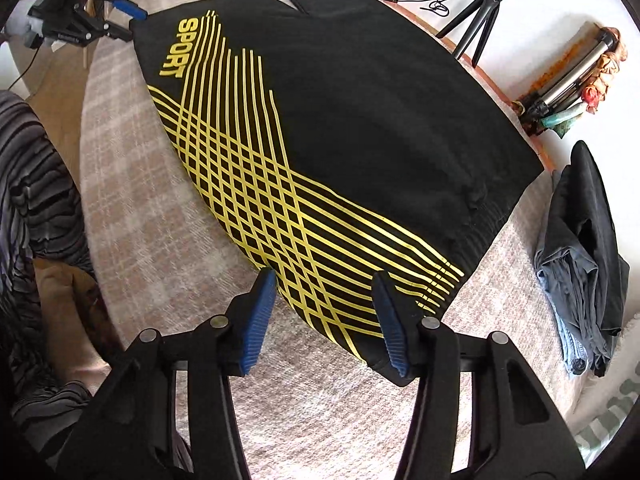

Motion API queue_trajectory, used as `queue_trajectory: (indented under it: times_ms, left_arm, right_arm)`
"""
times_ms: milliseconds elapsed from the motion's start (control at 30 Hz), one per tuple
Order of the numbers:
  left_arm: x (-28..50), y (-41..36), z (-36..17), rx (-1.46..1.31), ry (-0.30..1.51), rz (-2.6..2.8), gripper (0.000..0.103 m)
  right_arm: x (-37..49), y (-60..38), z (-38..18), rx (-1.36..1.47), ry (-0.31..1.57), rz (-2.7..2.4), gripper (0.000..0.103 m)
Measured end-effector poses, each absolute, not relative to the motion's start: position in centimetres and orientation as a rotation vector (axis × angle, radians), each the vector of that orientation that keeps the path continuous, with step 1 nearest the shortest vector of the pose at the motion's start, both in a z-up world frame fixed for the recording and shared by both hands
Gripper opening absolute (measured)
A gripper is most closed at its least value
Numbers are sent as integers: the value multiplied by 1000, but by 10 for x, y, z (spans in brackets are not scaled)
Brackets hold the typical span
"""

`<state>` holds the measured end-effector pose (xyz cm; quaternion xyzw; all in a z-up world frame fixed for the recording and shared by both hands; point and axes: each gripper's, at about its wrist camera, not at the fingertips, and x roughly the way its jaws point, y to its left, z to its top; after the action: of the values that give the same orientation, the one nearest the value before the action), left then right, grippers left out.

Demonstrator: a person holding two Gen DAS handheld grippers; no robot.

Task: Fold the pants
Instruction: 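Lower the right gripper onto the striped leg hem while the left gripper grasps the other hem, then lift both held leg hems and carry them toward the waistband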

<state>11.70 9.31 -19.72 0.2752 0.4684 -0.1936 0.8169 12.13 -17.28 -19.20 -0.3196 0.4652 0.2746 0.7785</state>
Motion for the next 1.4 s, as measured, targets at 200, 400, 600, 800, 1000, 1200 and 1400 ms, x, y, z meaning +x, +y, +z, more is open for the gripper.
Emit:
queue_trajectory:
  times_ms: [200,400,600,800,1000,1200,1400]
  left_arm:
    - [123,96,-197,519,999,-478,13]
    - [125,95,-198,525,990,-489,2]
    - [133,96,-185,478,937,-463,0]
    - [157,93,-161,422,865,-443,0]
    - [196,91,-135,377,789,-433,0]
    - [244,85,-117,364,729,-432,0]
    - [295,79,-112,355,719,-423,0]
  right_arm:
    - [119,-169,-196,-697,1010,610,31]
    - [117,-169,-193,-688,991,608,8]
    - [123,-170,-176,-665,929,566,4]
    - [143,-175,-143,-644,850,491,3]
    - [181,-181,-118,-651,788,416,3]
    - [227,-191,-103,-664,774,375,3]
    - [281,-201,-98,-656,782,334,3]
